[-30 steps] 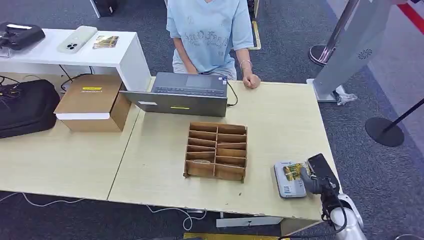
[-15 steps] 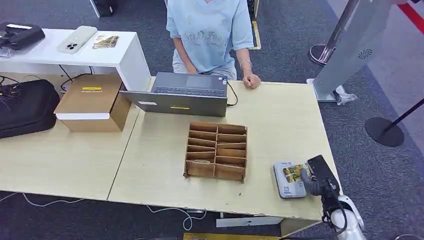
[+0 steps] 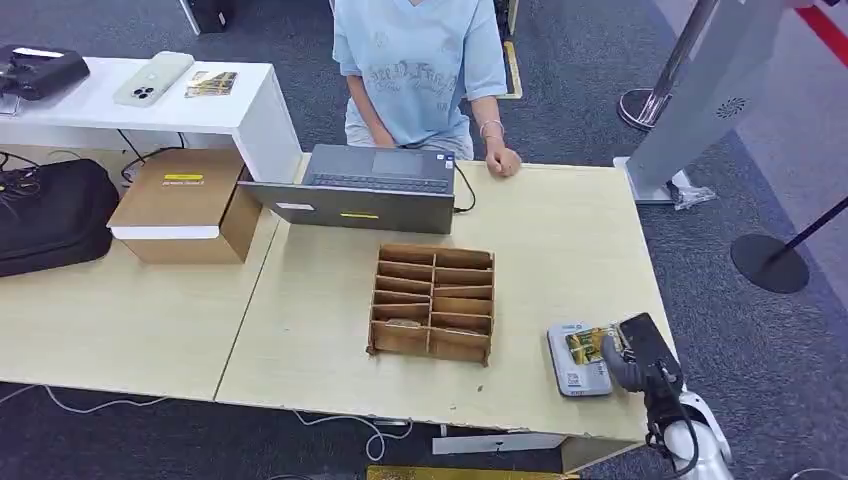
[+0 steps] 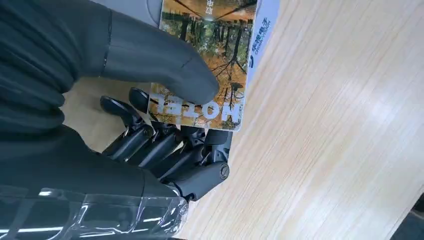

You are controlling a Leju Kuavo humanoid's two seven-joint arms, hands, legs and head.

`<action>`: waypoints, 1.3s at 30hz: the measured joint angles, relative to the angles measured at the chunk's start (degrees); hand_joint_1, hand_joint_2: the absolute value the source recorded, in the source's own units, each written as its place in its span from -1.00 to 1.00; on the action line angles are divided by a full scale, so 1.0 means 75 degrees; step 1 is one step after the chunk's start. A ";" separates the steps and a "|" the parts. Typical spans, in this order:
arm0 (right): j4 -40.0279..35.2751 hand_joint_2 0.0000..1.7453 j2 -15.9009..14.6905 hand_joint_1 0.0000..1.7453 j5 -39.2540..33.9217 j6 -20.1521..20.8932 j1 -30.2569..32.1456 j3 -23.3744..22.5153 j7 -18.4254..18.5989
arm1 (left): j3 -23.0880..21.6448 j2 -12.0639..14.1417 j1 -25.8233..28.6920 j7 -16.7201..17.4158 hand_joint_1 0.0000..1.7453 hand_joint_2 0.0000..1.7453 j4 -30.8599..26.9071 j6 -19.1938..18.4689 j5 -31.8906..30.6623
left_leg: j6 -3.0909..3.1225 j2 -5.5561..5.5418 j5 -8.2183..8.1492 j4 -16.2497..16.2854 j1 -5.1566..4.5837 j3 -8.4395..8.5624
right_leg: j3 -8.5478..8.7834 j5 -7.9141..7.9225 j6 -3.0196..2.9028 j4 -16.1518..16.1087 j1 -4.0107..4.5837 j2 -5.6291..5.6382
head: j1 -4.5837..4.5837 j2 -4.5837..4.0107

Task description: Pass the card to the sensor for recognition and then transmit it.

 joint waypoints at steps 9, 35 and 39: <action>-0.0283 1.00 0.0015 1.00 0.0505 -0.0190 0.0004 -0.0003 -0.0055 | -0.0154 -0.0017 -0.0053 -0.0035 -1.00 -1.00 0.0000 -0.0061 -0.0143 | 0.0000 0.0000 0.0000 0.0000 0.0000 -0.0001 | 0.0000 0.0000 0.0000 0.0001 0.0000 0.0000 | 0.0000 0.0000; -0.2346 1.00 0.0093 1.00 0.2975 -0.1305 -0.0110 0.0883 0.0266 | -0.0312 -0.0076 -0.0121 -0.0041 -1.00 -1.00 0.0000 -0.0070 -0.0481 | -0.0001 0.0001 0.0001 0.0000 0.0000 -0.0004 | -0.0002 0.0000 0.0000 0.0004 0.0000 0.0000 | 0.0000 0.0000; -0.2553 1.00 0.0085 1.00 0.3325 -0.1571 -0.0407 0.1166 0.0251 | -0.0379 -0.0085 -0.0165 -0.0052 -1.00 -1.00 0.0000 -0.0070 -0.0589 | -0.0001 0.0008 0.0002 0.0000 0.0000 -0.0002 | -0.0004 0.0001 -0.0001 0.0005 0.0000 0.0006 | 0.0000 0.0000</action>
